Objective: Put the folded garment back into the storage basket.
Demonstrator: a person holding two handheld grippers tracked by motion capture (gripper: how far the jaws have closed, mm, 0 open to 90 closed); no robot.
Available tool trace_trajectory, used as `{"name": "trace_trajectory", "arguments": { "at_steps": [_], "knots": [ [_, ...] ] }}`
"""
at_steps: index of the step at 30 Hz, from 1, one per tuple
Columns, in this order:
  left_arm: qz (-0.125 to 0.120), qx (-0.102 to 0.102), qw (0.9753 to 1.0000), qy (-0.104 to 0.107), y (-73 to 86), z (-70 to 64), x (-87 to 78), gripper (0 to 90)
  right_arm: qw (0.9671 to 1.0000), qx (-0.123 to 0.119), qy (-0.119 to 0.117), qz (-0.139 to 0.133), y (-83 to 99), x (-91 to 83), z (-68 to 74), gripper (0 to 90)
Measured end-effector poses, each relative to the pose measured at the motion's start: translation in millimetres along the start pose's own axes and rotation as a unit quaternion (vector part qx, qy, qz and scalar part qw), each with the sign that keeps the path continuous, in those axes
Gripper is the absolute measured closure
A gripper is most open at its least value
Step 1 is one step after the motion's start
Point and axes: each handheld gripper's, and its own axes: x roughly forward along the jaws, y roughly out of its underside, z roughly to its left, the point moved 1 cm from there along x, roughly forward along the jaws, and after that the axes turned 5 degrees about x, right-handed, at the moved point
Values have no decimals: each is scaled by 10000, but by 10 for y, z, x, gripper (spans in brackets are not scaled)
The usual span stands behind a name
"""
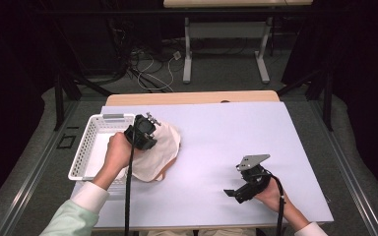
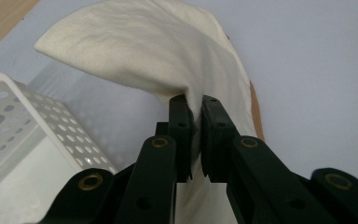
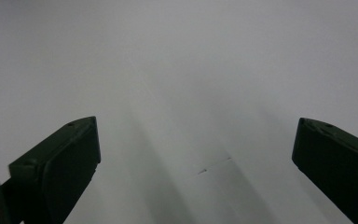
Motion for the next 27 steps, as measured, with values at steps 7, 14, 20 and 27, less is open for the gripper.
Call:
{"name": "trace_trajectory", "arguments": {
  "at_steps": [7,14,20,27],
  "knots": [
    [42,51,10000,-52,-26,49,-92,843,10000,-15,9,11,0,0,-4,5],
    [48,30,9999,-118,-55,136,-215,843,10000,8,-1,10,0,2,-4,5],
    [2,-15,9998,-195,-83,189,-347,844,10000,-11,12,20,0,1,-5,5],
    [12,-1,9995,-309,-80,270,-493,843,10000,-15,11,16,-1,0,-4,4]
  ]
}}
